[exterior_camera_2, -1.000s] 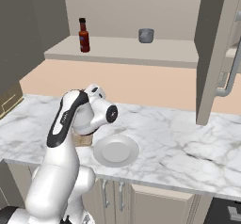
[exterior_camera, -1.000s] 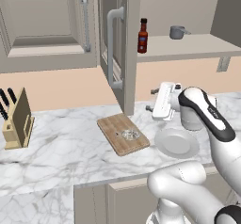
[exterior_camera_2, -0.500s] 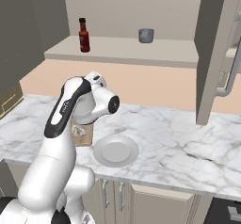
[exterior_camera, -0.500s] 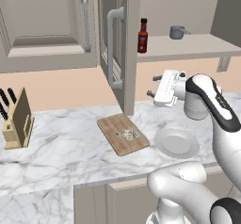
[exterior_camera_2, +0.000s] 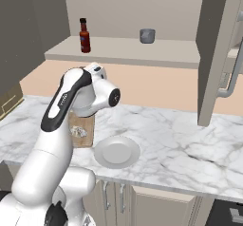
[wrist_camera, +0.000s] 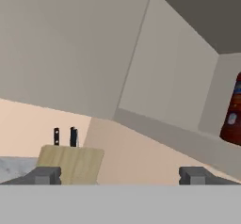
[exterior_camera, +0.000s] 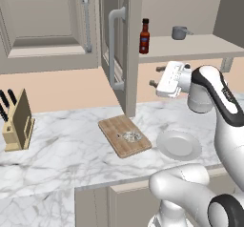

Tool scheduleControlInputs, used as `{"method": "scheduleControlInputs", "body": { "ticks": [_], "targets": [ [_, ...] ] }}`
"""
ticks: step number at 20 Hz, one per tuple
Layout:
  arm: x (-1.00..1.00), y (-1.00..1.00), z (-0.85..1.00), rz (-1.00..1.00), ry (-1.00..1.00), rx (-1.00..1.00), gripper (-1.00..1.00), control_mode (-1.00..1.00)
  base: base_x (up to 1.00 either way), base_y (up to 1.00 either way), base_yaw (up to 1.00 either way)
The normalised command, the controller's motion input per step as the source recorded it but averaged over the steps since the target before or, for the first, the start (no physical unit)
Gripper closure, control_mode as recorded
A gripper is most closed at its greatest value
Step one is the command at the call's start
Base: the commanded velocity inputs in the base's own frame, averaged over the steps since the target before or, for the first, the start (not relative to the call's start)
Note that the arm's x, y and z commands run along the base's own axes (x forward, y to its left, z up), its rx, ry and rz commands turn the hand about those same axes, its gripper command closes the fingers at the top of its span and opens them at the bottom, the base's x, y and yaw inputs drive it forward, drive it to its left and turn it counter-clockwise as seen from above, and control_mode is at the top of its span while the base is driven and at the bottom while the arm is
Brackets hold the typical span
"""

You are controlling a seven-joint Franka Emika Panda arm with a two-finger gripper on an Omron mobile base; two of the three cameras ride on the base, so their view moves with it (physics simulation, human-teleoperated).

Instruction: Pick the fish from the plate and place it on the cutting board. Then pick the condiment bottle from the cabinet and place it next to the cutting board.

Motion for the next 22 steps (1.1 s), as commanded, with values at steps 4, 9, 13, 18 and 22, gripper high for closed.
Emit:
{"method": "scheduleControlInputs", "body": {
  "ticks": [4,9,13,18,22],
  "targets": [
    [0.0,0.0,0.42,0.0,0.0,0.04,-1.0,-1.0,0.0,0.0,0.0],
    [0.0,0.0,0.42,0.0,0.0,0.06,-1.0,-1.0,0.0,0.0,0.0],
    [0.0,0.0,0.43,0.0,0.0,0.08,-1.0,-1.0,0.0,0.0,0.0],
    [0.02,0.0,0.44,0.0,0.0,0.07,-1.0,-1.0,0.0,0.0,0.0],
    [0.04,0.0,0.47,0.0,0.0,0.05,-1.0,-1.0,0.0,0.0,0.0]
  ]
}}
